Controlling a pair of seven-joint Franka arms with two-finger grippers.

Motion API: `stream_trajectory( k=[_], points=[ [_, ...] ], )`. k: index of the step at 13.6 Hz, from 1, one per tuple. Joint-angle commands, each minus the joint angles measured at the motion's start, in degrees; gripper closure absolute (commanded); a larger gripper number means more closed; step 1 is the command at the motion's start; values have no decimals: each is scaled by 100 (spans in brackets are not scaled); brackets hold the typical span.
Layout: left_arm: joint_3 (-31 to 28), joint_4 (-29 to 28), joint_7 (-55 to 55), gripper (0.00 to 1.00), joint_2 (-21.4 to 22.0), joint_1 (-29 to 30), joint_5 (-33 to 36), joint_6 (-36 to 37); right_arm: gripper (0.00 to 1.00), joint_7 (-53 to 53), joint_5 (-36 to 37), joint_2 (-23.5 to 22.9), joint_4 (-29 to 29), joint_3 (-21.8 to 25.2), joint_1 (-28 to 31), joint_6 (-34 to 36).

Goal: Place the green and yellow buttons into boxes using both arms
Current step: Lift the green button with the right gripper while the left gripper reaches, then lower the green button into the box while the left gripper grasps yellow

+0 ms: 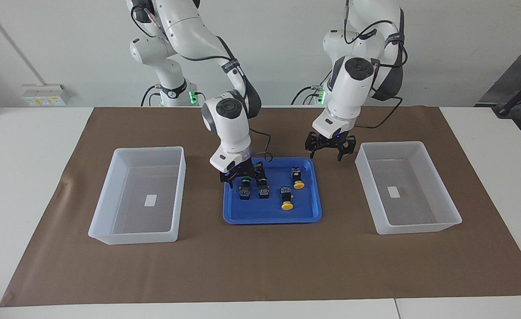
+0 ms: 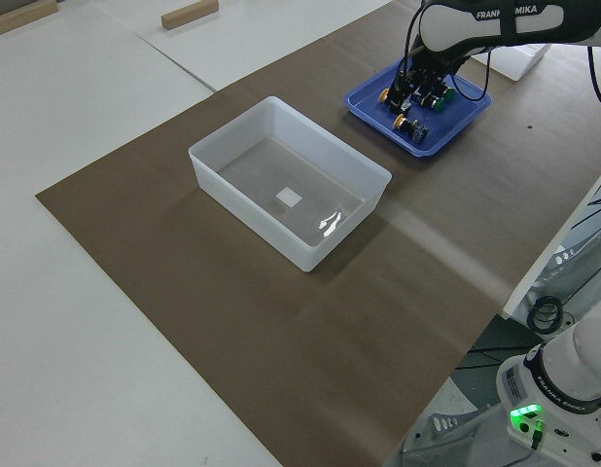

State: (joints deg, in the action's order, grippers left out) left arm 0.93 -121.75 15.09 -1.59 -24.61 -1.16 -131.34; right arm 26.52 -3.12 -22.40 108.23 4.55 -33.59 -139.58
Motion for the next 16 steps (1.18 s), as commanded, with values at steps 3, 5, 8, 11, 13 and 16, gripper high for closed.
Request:
stream_trajectory(
  k=[3, 5, 8, 11, 13, 16],
  points=[
    [-101, -244, 502, 0, -358, -386, 11, -699, 30, 47, 224, 87, 461, -15, 19, -515],
    [-84, -244, 757, 0, -543, -474, 11, -910, 39, 73, 224, 78, 489, -24, 2, -588],
    [-101, -218, 977, 0, -824, -641, 2, -1121, 100, 99, 224, 69, 471, -24, 11, -579],
    [-101, -209, 1266, 0, -1036, -808, 10, -1244, 100, 143, 129, 191, 174, -24, 98, -213],
    [-101, -209, 1400, 28, -1045, -826, 10, -1271, 100, 117, 110, 559, -309, -15, 343, 726],
    [-84, -244, 1444, 90, -1027, -826, 11, -1210, 100, -303, 119, 1245, -443, -7, 1037, 1388]
  ],
)
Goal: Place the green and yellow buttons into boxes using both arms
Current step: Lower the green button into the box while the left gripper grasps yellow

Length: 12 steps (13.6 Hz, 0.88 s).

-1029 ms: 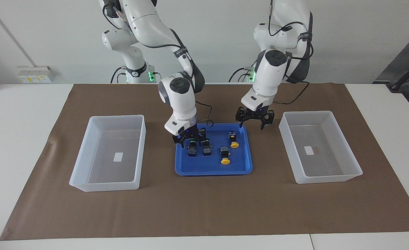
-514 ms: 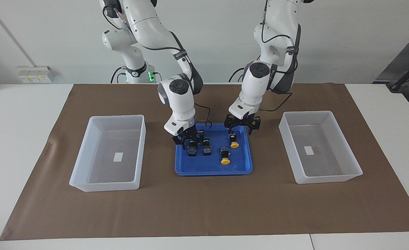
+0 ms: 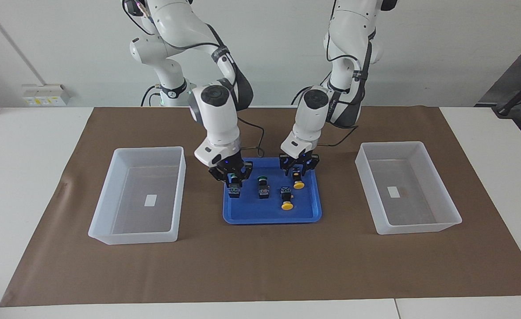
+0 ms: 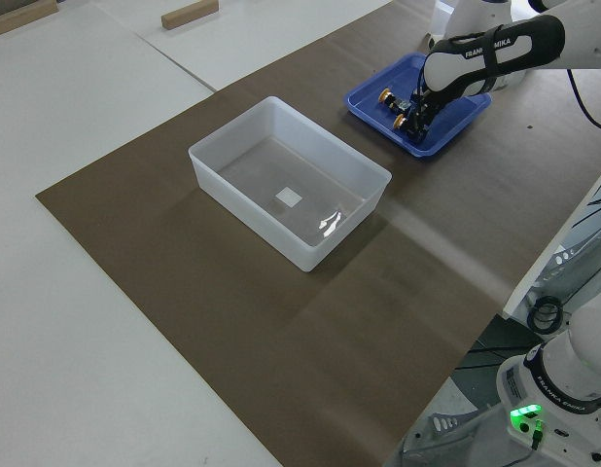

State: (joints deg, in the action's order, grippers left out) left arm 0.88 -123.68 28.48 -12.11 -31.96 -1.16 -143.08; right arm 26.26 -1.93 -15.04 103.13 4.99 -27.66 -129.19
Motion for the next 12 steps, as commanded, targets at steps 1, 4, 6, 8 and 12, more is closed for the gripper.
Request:
stream_trajectory(
  k=[1, 4, 6, 8, 12],
  points=[
    [-80, -25, 113, 100, 33, -91, 10, -19, 100, -523, 0, 650, 67, -42, 698, 507],
    [-106, 19, 96, 100, 208, -65, 2, 174, 100, -2041, -9, 783, 154, -51, 1637, 763],
    [-141, 54, 96, 100, 471, -12, 2, 350, 100, -2816, 0, 731, 417, -51, 2122, 633],
    [-176, 55, 9, 100, 787, 224, 10, 560, 100, -3231, -9, 582, 611, -51, 2448, 317],
    [-185, 370, -420, 100, 1044, 962, 10, 992, 100, -3321, 0, -33, 629, -51, 2643, -412]
  ],
)
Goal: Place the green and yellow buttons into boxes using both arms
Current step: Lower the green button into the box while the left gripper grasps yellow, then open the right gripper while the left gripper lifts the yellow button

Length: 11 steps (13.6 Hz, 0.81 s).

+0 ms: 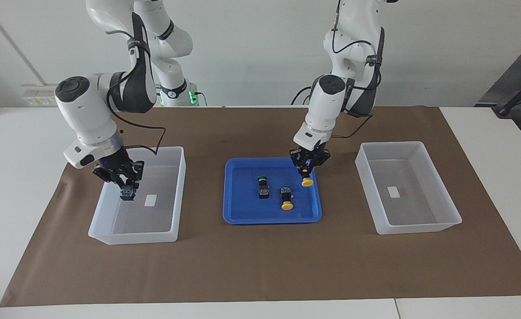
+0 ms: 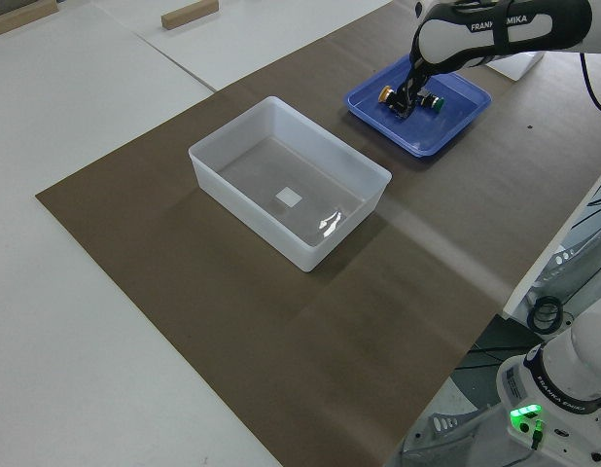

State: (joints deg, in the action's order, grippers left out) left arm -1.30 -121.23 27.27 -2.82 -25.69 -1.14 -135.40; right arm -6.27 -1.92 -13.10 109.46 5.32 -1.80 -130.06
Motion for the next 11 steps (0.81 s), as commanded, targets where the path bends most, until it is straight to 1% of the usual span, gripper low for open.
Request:
stream_trajectory(
  k=[1, 3, 5, 6, 8, 9, 11],
  points=[
    [33, 169, -571, 100, 115, 615, 9, 224, 100, -50, -10, -376, -4, -83, 48, -484],
    [33, 318, -1386, 100, 71, 1151, 17, 207, 100, -42, -10, -579, -4, -83, 56, -757],
    [42, 450, -2283, 100, 10, 1688, 17, 146, 100, -41, -19, -772, 14, -83, 100, -889],
    [42, 459, -2601, 100, 1, 1873, 9, 111, 99, -33, -19, -790, 40, -83, 100, -899],
    [42, 468, -3068, 100, -52, 2242, 17, -30, 56, 98, -19, -808, 128, -83, 92, -934],
    [50, 460, -3244, 100, -70, 2348, 17, -100, 46, 169, -19, -808, 145, -83, 66, -934],
    [42, 459, -3674, 100, -244, 2559, 9, -389, 0, 257, -19, -799, 137, -92, 56, -908]
  ],
)
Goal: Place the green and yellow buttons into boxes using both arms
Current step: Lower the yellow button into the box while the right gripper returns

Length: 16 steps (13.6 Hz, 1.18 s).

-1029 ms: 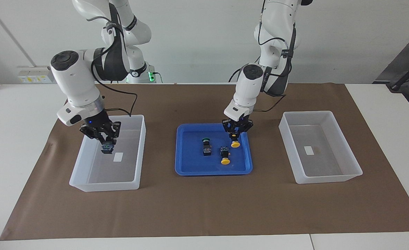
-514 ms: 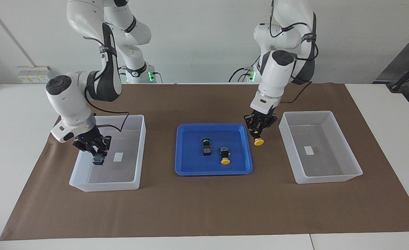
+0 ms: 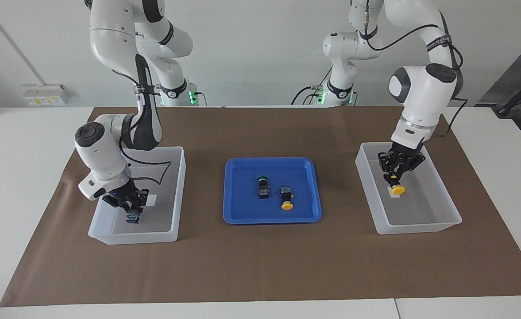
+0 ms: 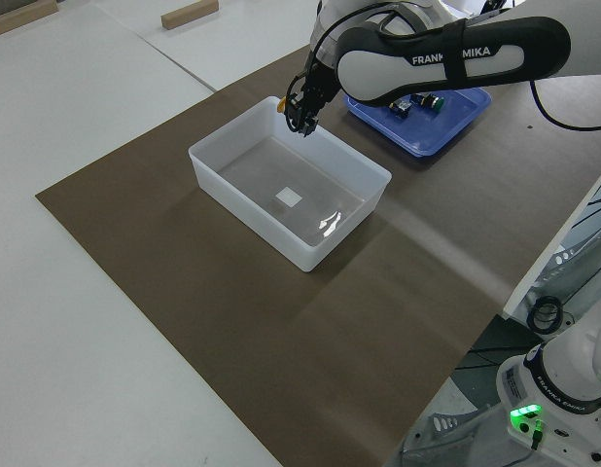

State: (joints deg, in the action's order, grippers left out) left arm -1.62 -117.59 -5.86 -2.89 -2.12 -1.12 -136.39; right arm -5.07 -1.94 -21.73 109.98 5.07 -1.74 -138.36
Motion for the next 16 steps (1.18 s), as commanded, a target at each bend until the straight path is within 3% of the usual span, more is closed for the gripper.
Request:
stream_trajectory(
  k=[1, 5, 9, 16],
  points=[
    [83, 96, -407, 100, -308, 307, 6, -422, 0, 138, -17, 134, 76, -77, 25, -25],
    [74, 192, -407, 100, -765, 378, 6, -801, 0, 138, -17, 748, 15, -208, -203, 475],
    [74, 272, -399, 100, -1143, 432, 15, -1187, 0, 322, -26, 1144, 6, -252, -932, 714],
    [74, 280, -407, 100, -1671, 344, 15, -1944, 0, 1798, -52, 926, 50, -261, -2382, 223]
  ],
)
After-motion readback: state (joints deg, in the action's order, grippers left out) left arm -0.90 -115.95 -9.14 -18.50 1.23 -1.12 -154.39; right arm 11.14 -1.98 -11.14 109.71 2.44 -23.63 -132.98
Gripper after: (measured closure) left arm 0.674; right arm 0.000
